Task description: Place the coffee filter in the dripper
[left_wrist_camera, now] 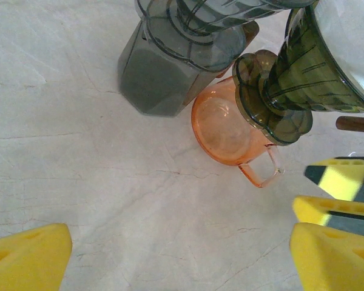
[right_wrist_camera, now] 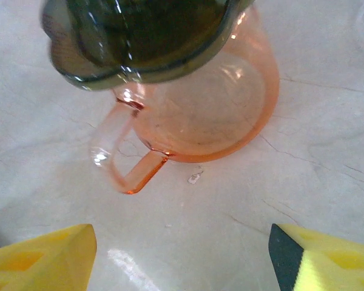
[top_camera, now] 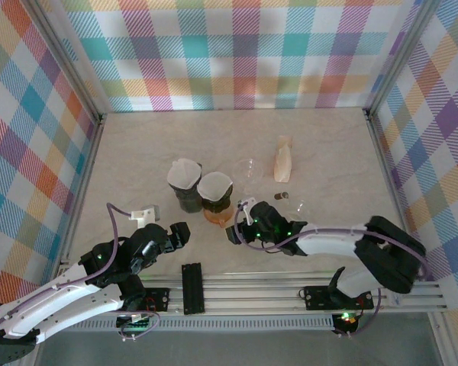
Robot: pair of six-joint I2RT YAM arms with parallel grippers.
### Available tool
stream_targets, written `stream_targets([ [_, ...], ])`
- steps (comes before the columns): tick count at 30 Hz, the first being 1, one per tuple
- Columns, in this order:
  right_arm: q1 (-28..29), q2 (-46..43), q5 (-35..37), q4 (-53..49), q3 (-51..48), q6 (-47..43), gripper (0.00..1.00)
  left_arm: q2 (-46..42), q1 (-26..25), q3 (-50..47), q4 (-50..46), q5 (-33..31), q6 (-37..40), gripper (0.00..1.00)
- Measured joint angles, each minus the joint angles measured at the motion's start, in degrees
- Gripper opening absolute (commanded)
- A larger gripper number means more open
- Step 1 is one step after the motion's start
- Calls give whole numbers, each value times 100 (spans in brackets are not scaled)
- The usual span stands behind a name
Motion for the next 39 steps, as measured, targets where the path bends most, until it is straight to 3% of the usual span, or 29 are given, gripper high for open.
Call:
stream_targets([
  [8, -79, -1840, 719, -1886, 457, 597, 81, 85, 0, -133, 103, 87, -26, 92],
  [12, -811, -2055, 1025, -2975, 1102, 748, 81, 146, 2, -133, 170, 136, -26, 92],
  [18, -2061, -2188, 1196, -4081, 1311, 822, 89, 131, 0, -133, 170, 153, -26, 92],
  [23, -3027, -2201, 772, -4288, 1231, 741, 91, 76, 0, -136, 170, 157, -31, 93],
  [27, -3386, -1829, 391, -4251, 1217, 579, 91, 79, 2, -136, 170, 157, -46, 93],
  [32, -3458, -1320, -170, -4116, 1207, 389, 86, 76, 0, -136, 170, 155, -46, 93],
  [39, -3101, -1408, -501, -3921, 975, 387, 76, 79, 2, -140, 173, 153, -46, 93],
])
